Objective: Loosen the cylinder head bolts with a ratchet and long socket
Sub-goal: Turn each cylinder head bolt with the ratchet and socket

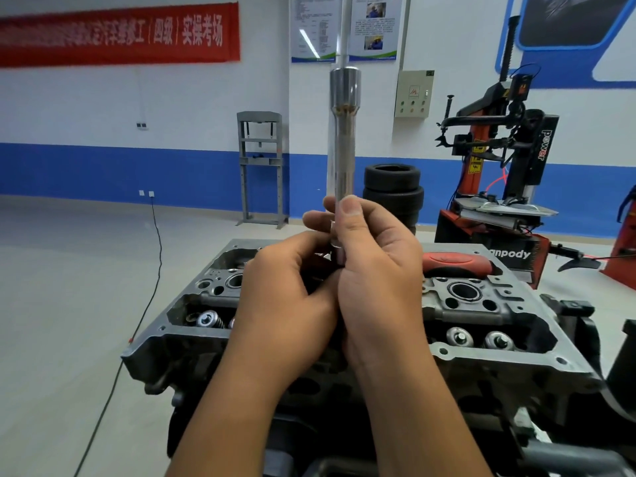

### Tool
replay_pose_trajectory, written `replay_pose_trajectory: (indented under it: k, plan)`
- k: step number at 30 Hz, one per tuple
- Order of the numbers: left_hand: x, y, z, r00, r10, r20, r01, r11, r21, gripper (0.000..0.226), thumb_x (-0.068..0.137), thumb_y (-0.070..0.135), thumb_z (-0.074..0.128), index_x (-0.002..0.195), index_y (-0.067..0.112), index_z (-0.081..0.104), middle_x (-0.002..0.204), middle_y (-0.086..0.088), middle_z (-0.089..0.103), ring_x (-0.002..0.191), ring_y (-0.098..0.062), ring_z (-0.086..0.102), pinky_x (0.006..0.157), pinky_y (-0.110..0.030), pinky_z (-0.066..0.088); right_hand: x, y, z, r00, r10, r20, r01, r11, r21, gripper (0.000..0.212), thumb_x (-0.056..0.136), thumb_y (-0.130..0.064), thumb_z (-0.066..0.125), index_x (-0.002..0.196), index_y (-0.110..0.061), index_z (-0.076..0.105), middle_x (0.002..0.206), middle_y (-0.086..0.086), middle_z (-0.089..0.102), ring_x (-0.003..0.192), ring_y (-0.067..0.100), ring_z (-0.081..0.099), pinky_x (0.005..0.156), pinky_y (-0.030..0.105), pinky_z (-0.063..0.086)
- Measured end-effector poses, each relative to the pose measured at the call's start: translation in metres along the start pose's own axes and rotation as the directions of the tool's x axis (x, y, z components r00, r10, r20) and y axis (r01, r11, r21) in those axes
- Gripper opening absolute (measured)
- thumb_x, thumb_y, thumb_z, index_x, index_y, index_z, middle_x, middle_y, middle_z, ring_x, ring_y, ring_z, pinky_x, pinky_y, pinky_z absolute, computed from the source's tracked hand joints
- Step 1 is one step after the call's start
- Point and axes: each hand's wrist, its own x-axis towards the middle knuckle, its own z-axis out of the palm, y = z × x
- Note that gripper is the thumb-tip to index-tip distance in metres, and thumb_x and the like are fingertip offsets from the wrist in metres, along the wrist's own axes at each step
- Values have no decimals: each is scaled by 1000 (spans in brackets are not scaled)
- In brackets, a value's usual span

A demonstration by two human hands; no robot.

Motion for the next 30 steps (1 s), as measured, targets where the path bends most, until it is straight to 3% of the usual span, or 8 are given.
replay_pose_trajectory:
  k: [4, 6, 9, 11, 15, 20, 26, 30]
  plan:
    - [-1, -1, 2, 1000, -5, -25, 7, 998, 56, 23, 88, 20, 78, 103, 38, 78, 85, 11, 79, 80, -11, 77, 71, -45, 65, -1, -2, 0, 993, -76, -85, 76, 997, -4, 11, 87, -23, 82, 86, -23, 71, 74, -3, 69, 70, 11, 68, 67, 30, 60]
    - [-1, 2, 0, 997, 14, 75, -15, 1000, 19, 22, 91, 22, 69, 107, 35, 77, 91, 7, 80, 87, -16, 77, 76, -49, 64, 0, -1, -2, 991, -99, -87, 97, 995, -25, 8, 91, -23, 79, 86, -21, 73, 78, -4, 72, 73, 10, 69, 72, 27, 58]
    - [0, 2, -2, 991, 23, 133, -17, 999, -41, 28, 95, 7, 63, 111, 26, 76, 97, 5, 81, 94, -17, 77, 82, -52, 63, 1, -2, -3, 999, -42, -31, 42, 999, -18, 19, 99, -26, 69, 82, -24, 76, 83, 2, 76, 81, 12, 72, 80, 29, 58]
    - [0, 0, -2, 998, 10, 66, -8, 1000, -29, 31, 94, 0, 68, 109, 27, 77, 94, 7, 81, 90, -13, 78, 80, -47, 64, 0, -3, -1, 1000, -14, -5, 14, 1000, -3, 20, 99, -28, 68, 81, -26, 77, 82, 1, 76, 80, 13, 72, 79, 32, 60]
    - [-1, 0, 3, 998, -5, -64, 12, 994, 104, 23, 85, 14, 80, 98, 33, 78, 84, 14, 79, 79, -7, 76, 71, -41, 65, -1, -1, -1, 993, -87, -79, 85, 996, -29, 8, 88, -28, 79, 85, -22, 76, 76, -5, 72, 73, 12, 68, 72, 38, 63]
    - [-1, 2, -2, 990, 20, 138, -16, 999, -31, 30, 97, 1, 65, 110, 26, 76, 96, 7, 81, 92, -13, 77, 80, -47, 65, 0, 0, -1, 997, -71, -35, 69, 997, -38, 17, 97, -32, 66, 83, -29, 76, 82, -1, 76, 81, 9, 72, 76, 23, 55]
    - [0, -1, 2, 998, -13, -68, 19, 996, 86, 24, 86, 12, 80, 99, 31, 79, 86, 14, 79, 82, -5, 76, 75, -41, 65, 0, 0, -1, 993, -85, -85, 82, 996, -31, 7, 88, -23, 82, 88, -23, 75, 81, -2, 75, 76, 13, 71, 73, 35, 63]
    - [-1, 3, -2, 990, 22, 137, -14, 998, -58, 25, 97, 13, 64, 112, 26, 77, 101, 9, 81, 98, -11, 77, 86, -47, 64, 1, -2, -2, 989, -107, -100, 102, 993, -58, 10, 96, -21, 73, 87, -19, 76, 80, -5, 75, 80, 10, 70, 80, 32, 58]
